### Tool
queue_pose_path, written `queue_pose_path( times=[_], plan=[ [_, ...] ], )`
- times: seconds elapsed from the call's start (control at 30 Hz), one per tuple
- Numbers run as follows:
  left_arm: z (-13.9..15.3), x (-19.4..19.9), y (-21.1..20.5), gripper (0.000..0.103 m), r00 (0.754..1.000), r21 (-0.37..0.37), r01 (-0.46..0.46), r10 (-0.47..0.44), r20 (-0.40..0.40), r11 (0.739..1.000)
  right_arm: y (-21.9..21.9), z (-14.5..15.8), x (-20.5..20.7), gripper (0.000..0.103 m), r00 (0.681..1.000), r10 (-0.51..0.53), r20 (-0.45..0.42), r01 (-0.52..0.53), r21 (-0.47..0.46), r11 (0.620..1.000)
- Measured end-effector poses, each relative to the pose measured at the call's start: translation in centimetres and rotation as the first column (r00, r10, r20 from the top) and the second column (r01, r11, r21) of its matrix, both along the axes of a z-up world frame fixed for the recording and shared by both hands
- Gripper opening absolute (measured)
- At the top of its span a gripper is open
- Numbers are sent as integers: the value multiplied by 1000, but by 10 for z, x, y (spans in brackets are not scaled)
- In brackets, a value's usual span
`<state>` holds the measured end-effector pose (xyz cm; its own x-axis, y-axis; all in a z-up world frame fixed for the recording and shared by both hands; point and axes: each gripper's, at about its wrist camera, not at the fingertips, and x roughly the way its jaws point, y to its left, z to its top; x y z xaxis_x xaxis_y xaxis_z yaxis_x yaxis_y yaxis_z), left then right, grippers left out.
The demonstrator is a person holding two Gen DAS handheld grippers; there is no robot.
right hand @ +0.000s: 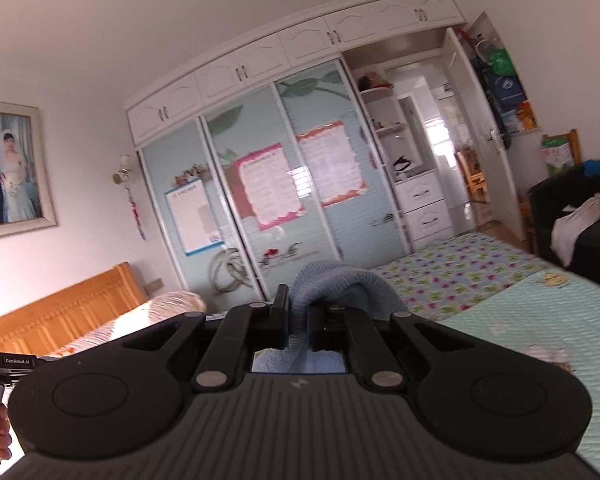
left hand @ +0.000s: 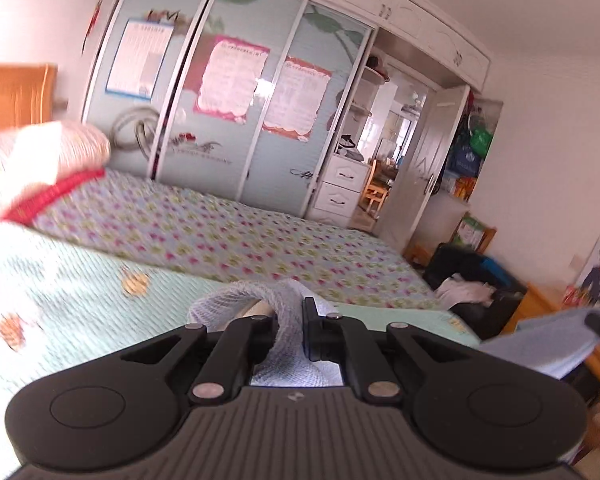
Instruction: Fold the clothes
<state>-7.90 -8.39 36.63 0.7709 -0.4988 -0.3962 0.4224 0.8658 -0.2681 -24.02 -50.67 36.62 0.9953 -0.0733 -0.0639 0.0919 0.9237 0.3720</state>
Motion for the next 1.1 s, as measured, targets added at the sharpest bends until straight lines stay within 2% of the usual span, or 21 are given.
queue_pose_path(
  times=[0.03,0.07,0.17,0.27,0.43,0.47,0.53,0.6,0.67,0.73,0.8,0.9,0.97,1.07,1.1],
  plan=[
    [14,1,8,5,999,9,-13,13,29,1000,2,-3,4,6,1000,11,-1,-11,12,1000],
    [15,2,16,5,999,15,-24,24,29,1000,3,-10,8,6,1000,20,-12,-20,23,1000],
    [-17,2,43,5,998,29,-50,51,-44,998,7,-42,17,6,996,51,-74,-46,61,997],
    [-60,-5,59,5,992,63,-40,48,-120,997,10,-83,21,6,984,74,-162,-59,98,993],
    [-139,-41,68,6,975,129,72,-42,-219,989,15,-153,4,6,944,91,-316,-59,109,992],
    [-151,-48,71,6,969,134,87,-53,-243,987,14,-167,-1,6,931,92,-354,-56,109,992],
    [-174,-63,77,6,954,143,119,-73,-291,983,11,-196,-13,6,883,119,-454,-67,130,989],
    [-198,-78,82,7,936,150,150,-92,-339,977,8,-226,-26,7,819,157,-552,-86,152,985],
    [-222,-92,88,8,916,155,182,-110,-386,971,13,-247,-37,7,748,146,-648,-100,107,989],
    [-242,-105,93,10,893,146,212,-130,-432,966,19,-256,-45,12,691,168,-703,-112,125,986],
    [-245,-115,101,13,882,101,214,-148,-447,972,24,-262,-54,16,636,188,-749,-123,142,982],
    [-241,-129,116,28,883,40,184,-147,-446,982,29,-241,-64,29,623,178,-761,-127,126,984],
    [-234,-134,128,30,892,5,148,-131,-432,989,32,-226,-70,31,617,170,-768,-127,115,985],
    [-224,-133,143,44,901,-57,85,-101,-423,995,39,-203,-77,36,653,138,-744,-120,78,990],
    [-222,-130,146,48,902,-70,66,-90,-422,995,43,-196,-77,39,674,131,-727,-118,69,991]
  ],
)
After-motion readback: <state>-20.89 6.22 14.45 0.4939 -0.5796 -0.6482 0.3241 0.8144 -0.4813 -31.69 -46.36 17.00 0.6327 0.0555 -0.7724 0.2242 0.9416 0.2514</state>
